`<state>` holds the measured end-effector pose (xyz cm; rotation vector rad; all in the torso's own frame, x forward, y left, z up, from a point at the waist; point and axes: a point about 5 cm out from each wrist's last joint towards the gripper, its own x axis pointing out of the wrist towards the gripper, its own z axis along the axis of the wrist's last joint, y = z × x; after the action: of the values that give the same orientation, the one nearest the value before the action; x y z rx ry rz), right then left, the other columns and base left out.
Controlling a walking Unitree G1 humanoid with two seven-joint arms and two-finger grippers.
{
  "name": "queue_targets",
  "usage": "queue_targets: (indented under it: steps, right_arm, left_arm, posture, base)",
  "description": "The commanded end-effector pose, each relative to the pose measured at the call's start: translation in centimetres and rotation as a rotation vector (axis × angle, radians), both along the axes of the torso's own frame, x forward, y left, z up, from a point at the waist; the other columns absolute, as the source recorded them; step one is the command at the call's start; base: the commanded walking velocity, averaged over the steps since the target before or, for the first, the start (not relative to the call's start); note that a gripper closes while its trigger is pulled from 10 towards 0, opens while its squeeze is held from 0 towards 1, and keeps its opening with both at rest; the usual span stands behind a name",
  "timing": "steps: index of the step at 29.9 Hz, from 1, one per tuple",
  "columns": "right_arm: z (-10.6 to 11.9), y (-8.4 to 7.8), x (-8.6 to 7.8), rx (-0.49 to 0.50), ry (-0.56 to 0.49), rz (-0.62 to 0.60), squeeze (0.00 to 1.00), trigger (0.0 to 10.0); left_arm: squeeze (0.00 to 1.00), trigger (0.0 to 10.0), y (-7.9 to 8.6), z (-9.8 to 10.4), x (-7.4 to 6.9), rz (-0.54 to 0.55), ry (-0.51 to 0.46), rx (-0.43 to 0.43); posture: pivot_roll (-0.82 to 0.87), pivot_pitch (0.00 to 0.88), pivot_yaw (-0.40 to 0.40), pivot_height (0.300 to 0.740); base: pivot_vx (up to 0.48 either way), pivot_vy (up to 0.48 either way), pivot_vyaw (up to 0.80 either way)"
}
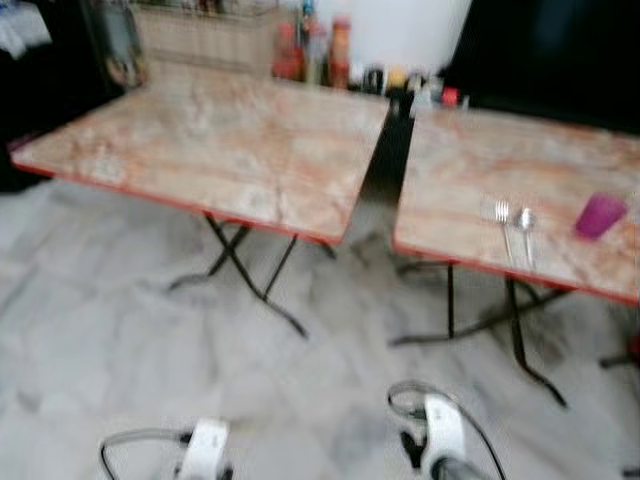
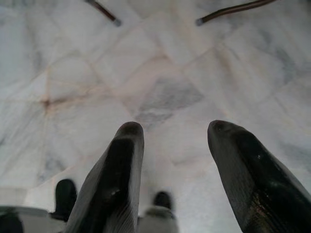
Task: Setting the table
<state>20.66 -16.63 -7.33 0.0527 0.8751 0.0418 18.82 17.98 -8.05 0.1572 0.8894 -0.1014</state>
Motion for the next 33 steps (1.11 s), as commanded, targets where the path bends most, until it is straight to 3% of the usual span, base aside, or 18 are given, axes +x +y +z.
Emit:
queue_targets:
  steps: [1, 10, 15, 33]
  right_arm:
    - [-0.02, -1.02, -0.2, -0.021, 0.003, -0.022, 0.0, 10.0]
    - [-0.03, -1.1, -0.22, -0.015, 0.006, -0.032, 0.0, 10.0]
    - [-0.01, -1.0, -0.16, -0.009, 0.006, -0.03, 0.0, 10.0]
    - [0.06, -1.28, -0.1, -0.023, 0.0, -0.034, 0.0, 10.0]
  left_arm:
    - [0.0, 10.0, -0.92, -0.06, 0.08, -0.014, 0.005, -0.019]
    - [0.0, 10.0, -0.98, -0.05, 0.12, -0.016, 0.003, -0.02]
    - [0.0, 10.0, -0.99, -0.02, 0.17, -0.016, 0.001, -0.021]
    - [0.0, 10.0, -1.13, 0.1, 0.43, -0.023, -0.009, -0.013]
  posture:
    - [0.0, 0.0, -0.063, 0.74]
    - [0.0, 0.0, -0.064, 0.74]
    - [0.0, 0.0, -0.064, 0.74]
    - [0.0, 0.0, -0.065, 0.74]
  base:
    - [0.0, -0.382, 0.0]
    - [0.0, -0.385, 0.0]
    - [0.0, -0.385, -0.76]
    - [0.0, -0.333, 0.0]
